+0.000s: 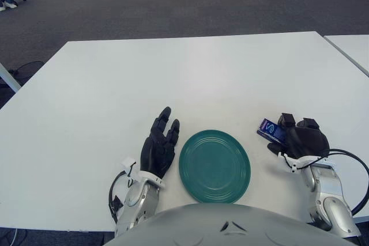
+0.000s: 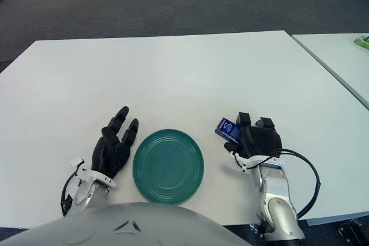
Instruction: Put the gum into the plate.
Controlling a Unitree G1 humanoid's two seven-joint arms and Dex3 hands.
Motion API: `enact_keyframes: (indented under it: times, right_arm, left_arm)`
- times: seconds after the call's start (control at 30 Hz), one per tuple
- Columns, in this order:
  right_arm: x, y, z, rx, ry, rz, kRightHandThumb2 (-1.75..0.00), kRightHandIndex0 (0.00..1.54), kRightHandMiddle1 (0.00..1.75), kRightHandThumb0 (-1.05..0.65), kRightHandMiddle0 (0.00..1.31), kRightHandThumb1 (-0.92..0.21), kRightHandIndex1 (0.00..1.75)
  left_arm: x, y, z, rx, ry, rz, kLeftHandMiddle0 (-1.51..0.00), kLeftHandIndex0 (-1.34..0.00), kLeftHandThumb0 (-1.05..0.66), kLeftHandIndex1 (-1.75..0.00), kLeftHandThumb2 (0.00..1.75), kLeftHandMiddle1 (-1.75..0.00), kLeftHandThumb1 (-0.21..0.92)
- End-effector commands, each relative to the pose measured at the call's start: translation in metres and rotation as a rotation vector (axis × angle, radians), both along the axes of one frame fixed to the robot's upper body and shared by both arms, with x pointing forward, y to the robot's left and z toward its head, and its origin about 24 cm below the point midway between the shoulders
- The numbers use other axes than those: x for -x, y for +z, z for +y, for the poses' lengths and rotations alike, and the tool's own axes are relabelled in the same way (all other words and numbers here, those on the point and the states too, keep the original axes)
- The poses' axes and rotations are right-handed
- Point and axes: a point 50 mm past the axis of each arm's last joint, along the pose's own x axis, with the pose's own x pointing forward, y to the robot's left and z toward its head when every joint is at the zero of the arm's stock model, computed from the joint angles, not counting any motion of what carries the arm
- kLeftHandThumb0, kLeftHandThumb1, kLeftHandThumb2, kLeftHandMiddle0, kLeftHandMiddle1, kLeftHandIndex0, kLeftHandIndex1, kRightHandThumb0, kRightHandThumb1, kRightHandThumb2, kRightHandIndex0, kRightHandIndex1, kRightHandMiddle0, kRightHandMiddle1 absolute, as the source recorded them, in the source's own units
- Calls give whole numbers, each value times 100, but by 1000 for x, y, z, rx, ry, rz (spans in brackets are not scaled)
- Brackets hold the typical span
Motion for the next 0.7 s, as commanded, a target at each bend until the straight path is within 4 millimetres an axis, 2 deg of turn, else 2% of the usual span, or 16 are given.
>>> enact_keyframes:
  times: [0.0,0.67]
  right_arm:
    - [63,-42,-26,47,-62,355,-73,43,175,-38,29,-77,169]
    - [62,-40,-29,84,-55,370,-76,35,175,-38,31,-75,175]
  left_arm:
    - [2,-1,0,-13,14,29,-4,0,-105,-22,96,0,92]
    - [2,-2,2,2,14,24,-4,0,-105,-21,97,0,92]
